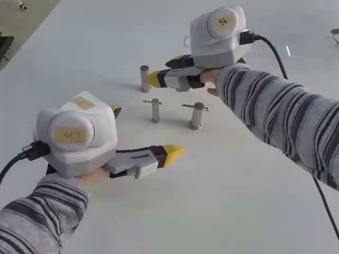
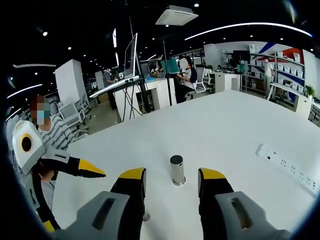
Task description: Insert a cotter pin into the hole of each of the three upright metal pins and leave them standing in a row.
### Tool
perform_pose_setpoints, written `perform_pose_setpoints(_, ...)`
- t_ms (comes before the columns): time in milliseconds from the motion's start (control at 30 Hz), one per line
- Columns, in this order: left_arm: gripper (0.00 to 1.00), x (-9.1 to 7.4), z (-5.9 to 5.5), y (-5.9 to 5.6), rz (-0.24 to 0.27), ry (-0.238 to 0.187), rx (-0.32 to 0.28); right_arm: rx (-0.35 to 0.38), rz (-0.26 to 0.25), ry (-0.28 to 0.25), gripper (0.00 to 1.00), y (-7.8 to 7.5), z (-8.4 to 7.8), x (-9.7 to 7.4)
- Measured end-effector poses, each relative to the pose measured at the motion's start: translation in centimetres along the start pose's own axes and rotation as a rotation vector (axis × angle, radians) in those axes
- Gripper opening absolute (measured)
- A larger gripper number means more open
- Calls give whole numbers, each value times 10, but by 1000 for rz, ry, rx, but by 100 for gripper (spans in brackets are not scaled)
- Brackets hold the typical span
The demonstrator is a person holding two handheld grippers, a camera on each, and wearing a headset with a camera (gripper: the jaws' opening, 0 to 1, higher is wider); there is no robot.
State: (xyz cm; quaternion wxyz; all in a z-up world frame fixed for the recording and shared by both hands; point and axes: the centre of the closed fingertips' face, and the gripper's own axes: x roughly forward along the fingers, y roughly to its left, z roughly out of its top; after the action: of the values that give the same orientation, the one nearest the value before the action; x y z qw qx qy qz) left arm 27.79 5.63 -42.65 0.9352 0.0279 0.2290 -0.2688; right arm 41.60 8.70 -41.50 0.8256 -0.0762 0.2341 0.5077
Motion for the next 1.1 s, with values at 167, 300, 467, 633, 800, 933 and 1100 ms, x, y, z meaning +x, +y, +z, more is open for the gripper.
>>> perform_pose_setpoints(167,99,-2,0,1,-2,0,4,18,-19,-4,38,-1,0,15)
perform_pose_setpoints(300,99,-3,-1,1,-7,-1,1,16,-57,6,37,-3,-2,22)
perform_pose_setpoints(467,99,-3,3,1,-3,-26,-12,26,-62,28,33,-4,-11,33)
perform_pose_setpoints(633,99,-6,3,4,13,-22,2,23,-64,33,24,-3,-11,37)
perform_pose_setpoints(800,99,-7,-3,4,12,-2,-1,59,-63,43,20,-3,-16,40)
perform_pose_setpoints(933,97,-7,-4,5,14,1,-9,66,-65,52,14,-4,-18,40)
perform_pose_setpoints(1100,96,-7,-6,5,17,3,-20,50,-83,52,10,-5,-16,36)
